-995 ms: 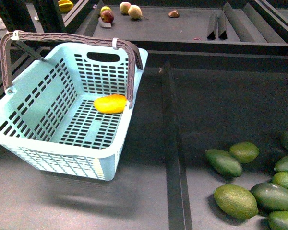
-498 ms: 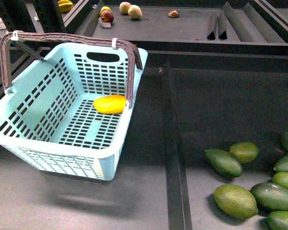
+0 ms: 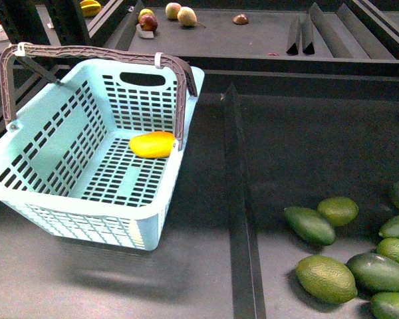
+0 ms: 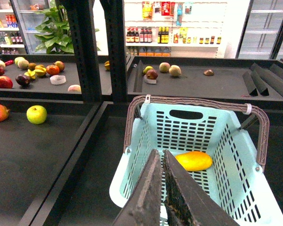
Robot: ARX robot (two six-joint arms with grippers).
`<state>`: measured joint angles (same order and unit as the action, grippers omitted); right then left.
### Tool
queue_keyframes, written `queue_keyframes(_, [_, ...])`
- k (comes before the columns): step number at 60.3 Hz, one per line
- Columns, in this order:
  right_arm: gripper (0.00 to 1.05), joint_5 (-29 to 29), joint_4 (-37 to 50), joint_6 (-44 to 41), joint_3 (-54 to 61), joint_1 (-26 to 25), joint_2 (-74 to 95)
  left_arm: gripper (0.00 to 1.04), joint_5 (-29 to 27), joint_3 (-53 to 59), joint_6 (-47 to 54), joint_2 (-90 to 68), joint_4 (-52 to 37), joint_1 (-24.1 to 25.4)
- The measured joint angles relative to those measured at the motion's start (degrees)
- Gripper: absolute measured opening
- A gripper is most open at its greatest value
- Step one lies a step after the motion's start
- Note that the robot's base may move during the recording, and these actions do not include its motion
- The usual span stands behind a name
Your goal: Pick lemon and mango into basket
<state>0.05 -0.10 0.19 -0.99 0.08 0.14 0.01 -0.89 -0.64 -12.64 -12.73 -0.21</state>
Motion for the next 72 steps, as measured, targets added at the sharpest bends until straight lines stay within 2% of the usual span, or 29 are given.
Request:
queue_keyframes(6, [0.96, 0.00, 0.00, 0.00, 0.00, 0.00, 0.00, 0.03, 0.00, 0.00, 0.00, 2.38, 2.40, 0.00])
queue_keyframes(10, [0.96, 0.00, 0.00, 0.00, 0.00, 0.00, 0.00, 0.03, 0.00, 0.00, 0.00, 9.01, 10.93, 0.00])
queue_keyframes(12, [0.96, 0.02, 0.00, 0.00, 0.00, 0.00, 0.00, 0.03, 0.00, 0.00, 0.00, 11.13, 12.15, 0.00])
queue_keyframes(44, [0.96, -0.02, 0.00, 0.00, 0.00, 0.00, 0.00, 0.04, 0.00, 0.00, -0.02, 12.28, 12.66, 0.00])
queue_keyframes(54, [0.96, -0.02, 0.00, 0.00, 0.00, 0.00, -0.02, 0.40, 0.00, 0.00, 0.00, 12.28, 12.66, 0.00])
queue_keyframes(72, [0.96, -0.02, 0.00, 0.00, 0.00, 0.00, -0.02, 0.99, 0.00, 0.00, 0.02, 12.28, 12.66, 0.00])
